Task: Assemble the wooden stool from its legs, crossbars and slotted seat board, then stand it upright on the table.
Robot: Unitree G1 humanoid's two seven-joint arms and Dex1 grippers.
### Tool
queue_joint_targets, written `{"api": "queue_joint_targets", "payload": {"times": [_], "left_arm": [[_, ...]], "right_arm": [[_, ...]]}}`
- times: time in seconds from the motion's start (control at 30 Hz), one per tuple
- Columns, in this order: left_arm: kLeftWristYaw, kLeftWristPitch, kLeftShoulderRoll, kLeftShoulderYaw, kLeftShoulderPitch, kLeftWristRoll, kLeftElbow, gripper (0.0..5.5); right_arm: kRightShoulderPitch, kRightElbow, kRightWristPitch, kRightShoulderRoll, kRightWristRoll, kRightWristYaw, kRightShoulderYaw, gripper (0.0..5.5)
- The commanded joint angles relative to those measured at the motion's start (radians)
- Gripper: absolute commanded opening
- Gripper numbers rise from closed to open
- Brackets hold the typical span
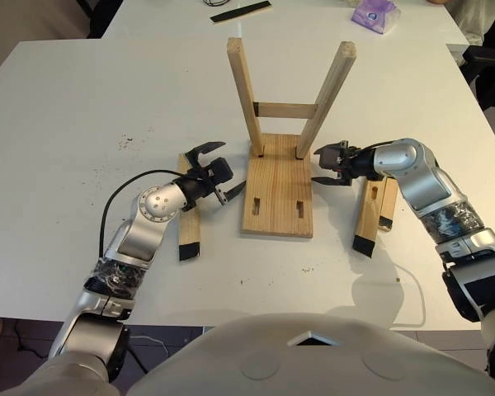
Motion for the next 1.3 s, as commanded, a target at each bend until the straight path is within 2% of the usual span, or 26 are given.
{"api": "queue_joint_targets", "payload": {"times": [0.03,0.47,0.57,0.67,0.8,0.83,0.93,1.0,1.3], "left_arm": [[-0.044,0.025,0.029,0.031,0.023,-0.043,-0.071,5.4],[-0.054,0.109,0.045,0.083,0.063,-0.091,-0.172,5.4],[-0.036,0.12,0.045,0.102,0.075,-0.094,-0.188,5.4],[-0.008,0.122,0.056,0.139,0.131,-0.088,-0.228,5.4],[0.051,0.109,0.07,0.192,0.303,-0.046,-0.3,5.4],[0.074,0.103,0.068,0.203,0.356,-0.027,-0.317,5.4],[0.132,0.094,0.041,0.212,0.465,0.009,-0.342,5.4],[0.175,0.088,0.014,0.195,0.515,0.037,-0.352,5.4],[0.277,0.12,-0.098,0.104,0.527,0.106,-0.383,5.4]], "right_arm": [[0.069,-0.05,0.048,0.011,0.009,0.076,0.057,3.28],[0.053,-0.11,0.08,-0.075,0.062,0.107,-0.048,3.28],[0.096,-0.187,0.106,-0.139,0.096,0.11,-0.123,3.28],[0.188,-0.32,0.218,-0.201,0.181,0.084,-0.283,3.28],[0.259,-0.479,0.548,-0.2,0.271,-0.031,-0.503,3.9],[0.292,-0.521,0.63,-0.212,0.279,-0.049,-0.546,4.07],[0.413,-0.638,0.819,-0.274,0.327,-0.031,-0.607,4.07],[0.426,-0.654,0.895,-0.312,0.385,0.015,-0.587,4.07],[0.324,-0.535,0.943,-0.383,0.398,-0.017,-0.48,4.07]]}}
